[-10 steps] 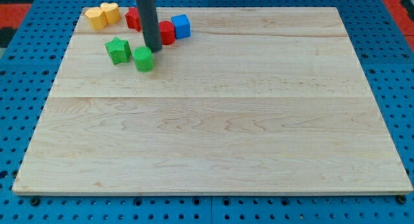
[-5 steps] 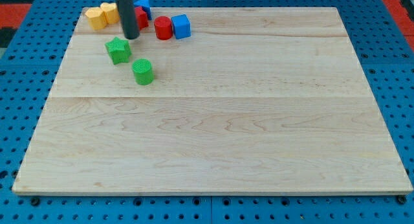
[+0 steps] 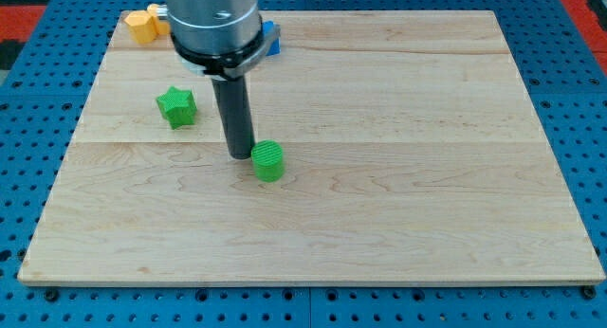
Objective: Push the green circle and green star to the bottom center
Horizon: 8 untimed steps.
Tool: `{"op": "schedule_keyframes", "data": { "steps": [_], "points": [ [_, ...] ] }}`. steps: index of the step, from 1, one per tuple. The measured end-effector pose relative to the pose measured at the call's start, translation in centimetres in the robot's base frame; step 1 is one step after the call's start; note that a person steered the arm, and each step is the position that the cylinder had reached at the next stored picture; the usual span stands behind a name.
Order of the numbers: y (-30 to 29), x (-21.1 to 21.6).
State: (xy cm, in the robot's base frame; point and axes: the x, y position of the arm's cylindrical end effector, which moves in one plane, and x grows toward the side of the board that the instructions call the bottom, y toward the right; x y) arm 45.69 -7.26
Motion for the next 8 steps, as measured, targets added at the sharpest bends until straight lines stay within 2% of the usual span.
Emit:
{"op": "schedule_keyframes", "data": {
  "steps": [1,2,3,4,5,7,8],
  "points": [
    [1.0,-1.5],
    [5.6,2.6],
    [6.8,7.7],
    [9.1,8.6],
    [8.9,6.0],
    [2.5,-7.1],
    [-2.2,-12.2]
  ]
}}
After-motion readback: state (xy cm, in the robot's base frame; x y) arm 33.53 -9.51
